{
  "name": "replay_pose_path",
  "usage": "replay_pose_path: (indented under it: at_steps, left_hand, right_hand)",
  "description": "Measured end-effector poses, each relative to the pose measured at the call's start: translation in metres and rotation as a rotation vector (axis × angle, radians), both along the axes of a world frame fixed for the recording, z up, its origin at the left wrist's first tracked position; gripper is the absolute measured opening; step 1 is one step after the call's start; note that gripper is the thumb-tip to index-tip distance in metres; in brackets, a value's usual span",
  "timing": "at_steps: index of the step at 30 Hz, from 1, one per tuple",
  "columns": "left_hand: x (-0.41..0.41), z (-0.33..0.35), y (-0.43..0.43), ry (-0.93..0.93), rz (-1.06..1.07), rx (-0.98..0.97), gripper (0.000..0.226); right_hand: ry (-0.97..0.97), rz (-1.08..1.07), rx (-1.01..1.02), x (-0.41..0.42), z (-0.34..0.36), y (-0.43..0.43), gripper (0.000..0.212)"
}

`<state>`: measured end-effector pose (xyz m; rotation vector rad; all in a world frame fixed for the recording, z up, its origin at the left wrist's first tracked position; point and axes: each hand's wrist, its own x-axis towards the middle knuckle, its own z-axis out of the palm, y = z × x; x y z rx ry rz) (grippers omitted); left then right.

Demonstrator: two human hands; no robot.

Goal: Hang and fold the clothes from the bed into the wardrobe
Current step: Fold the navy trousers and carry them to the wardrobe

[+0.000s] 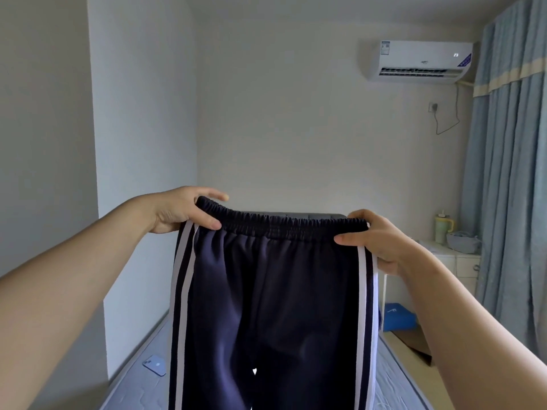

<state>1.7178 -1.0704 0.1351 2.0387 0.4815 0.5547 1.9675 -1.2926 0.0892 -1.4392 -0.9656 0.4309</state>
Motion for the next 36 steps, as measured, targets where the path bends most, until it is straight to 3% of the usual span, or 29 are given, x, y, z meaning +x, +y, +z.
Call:
replay_pose_path:
  at_steps: [3, 6, 9, 12, 14, 16, 20, 23, 25, 26, 30, 31, 33, 35, 36]
  left_hand:
    - [0.0, 0.004, -0.003, 0.078, 0.093, -0.008, 0.019]
    - [0.0, 0.0, -0.004, -0.082, 0.005, -0.227, 0.016]
    - [0.001, -0.017, -0.008, -0.247, -0.17, -0.419, 0.016]
    - [0.009, -0.038, -0.007, -0.143, -0.056, -0.556, 0.01]
    - [0.019, -0.053, -0.006, -0.002, 0.138, -0.601, 0.026]
    - [0.034, -0.062, -0.014, -0.005, 0.309, -0.583, 0.024]
    - [0.073, -0.076, -0.043, -0.252, 0.53, -0.401, 0.035]
    - [0.093, -0.08, -0.073, -0.274, 0.597, -0.09, 0.022]
    - [0.1, -0.081, -0.087, -0.297, 0.573, 0.018, 0.018]
    - [0.102, -0.081, -0.092, -0.312, 0.541, 0.047, 0.016]
    - [0.099, -0.079, -0.095, -0.319, 0.426, 0.097, 0.02]
    - [0.096, -0.079, -0.095, -0.336, 0.363, 0.048, 0.025]
    - [0.089, -0.08, -0.095, -0.342, 0.209, -0.007, 0.055]
    - [0.086, -0.082, -0.096, -0.324, 0.133, 0.154, 0.088]
    - [0.084, -0.082, -0.094, -0.337, 0.131, 0.242, 0.093]
  right_hand:
    - [0.011, 0.069, -0.032, -0.003, 0.003, 0.001, 0.026]
    - [0.113, 0.162, -0.041, -0.001, 0.002, 0.0, 0.022]
    - [0.29, 0.266, -0.034, 0.005, -0.005, 0.0, 0.034]
    - [0.402, 0.208, -0.154, 0.006, -0.021, 0.004, 0.021]
    - [0.469, 0.102, -0.215, 0.004, -0.032, 0.009, 0.015]
    - [0.503, -0.006, -0.208, 0.0, -0.039, 0.016, 0.012]
    - [0.362, -0.211, -0.023, -0.023, -0.04, 0.041, 0.022]
    - [0.253, -0.184, 0.062, -0.049, -0.036, 0.057, 0.012]
    - [0.282, -0.096, 0.092, -0.064, -0.032, 0.063, 0.005]
    - [0.319, -0.042, 0.094, -0.069, -0.03, 0.065, 0.009]
    - [0.518, 0.148, 0.121, -0.073, -0.022, 0.058, 0.062]
    - [0.537, 0.19, 0.137, -0.071, -0.021, 0.056, 0.072]
    - [0.576, 0.298, 0.168, -0.068, -0.021, 0.053, 0.087]
    - [0.592, 0.394, 0.193, -0.068, -0.02, 0.052, 0.094]
    - [0.592, 0.441, 0.202, -0.068, -0.02, 0.052, 0.095]
